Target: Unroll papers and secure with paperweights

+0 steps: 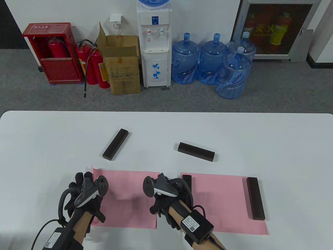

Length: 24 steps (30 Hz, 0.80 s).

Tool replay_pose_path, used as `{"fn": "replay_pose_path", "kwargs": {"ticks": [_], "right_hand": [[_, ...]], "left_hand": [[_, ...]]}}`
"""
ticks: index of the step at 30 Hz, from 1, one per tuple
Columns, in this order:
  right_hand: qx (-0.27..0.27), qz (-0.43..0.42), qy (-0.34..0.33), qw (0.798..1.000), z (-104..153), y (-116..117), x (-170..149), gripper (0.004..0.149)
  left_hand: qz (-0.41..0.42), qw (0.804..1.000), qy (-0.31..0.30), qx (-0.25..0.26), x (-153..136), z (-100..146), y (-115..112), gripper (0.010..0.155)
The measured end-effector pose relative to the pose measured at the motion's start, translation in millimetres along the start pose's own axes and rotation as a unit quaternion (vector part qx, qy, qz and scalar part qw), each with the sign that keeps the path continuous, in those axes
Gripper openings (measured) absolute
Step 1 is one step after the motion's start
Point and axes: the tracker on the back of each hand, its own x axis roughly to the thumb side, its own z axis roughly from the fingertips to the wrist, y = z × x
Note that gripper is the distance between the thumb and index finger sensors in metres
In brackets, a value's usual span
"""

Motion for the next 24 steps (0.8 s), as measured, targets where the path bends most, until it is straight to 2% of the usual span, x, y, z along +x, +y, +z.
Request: {"fn": "replay_pose_path", "kwargs": {"ticks": [5, 11, 16, 20, 24], "right_hand": [[0.003, 0.005, 0.003, 1.000, 0.3, -0.3, 0.4, 0.096], [0.007, 0.008, 0.005, 1.000, 0.4, -0.6, 1.1, 0.096], [0.012, 0.014, 0.009, 1.000, 0.4, -1.6, 2.0, 0.096], [0.031, 0.011, 0.008, 0.999, -0.9, -5.0, 2.6, 0.096], [0.039, -0.059, 0.015, 0.997, -6.4, -28.2, -20.1, 0.091]], "left_hand": [[0.053, 0.998, 0.018, -0.020, -39.2, -7.9, -4.6, 0.051], [0.129, 0.989, -0.011, -0.075, -75.4, -15.6, -18.3, 0.056], [0.156, 0.984, -0.032, -0.075, -83.6, -17.8, -26.7, 0.059], [0.143, 0.986, -0.031, -0.077, -82.1, -17.4, -24.4, 0.059], [0.154, 0.984, -0.035, -0.079, -84.7, -17.3, -26.4, 0.059]]}}
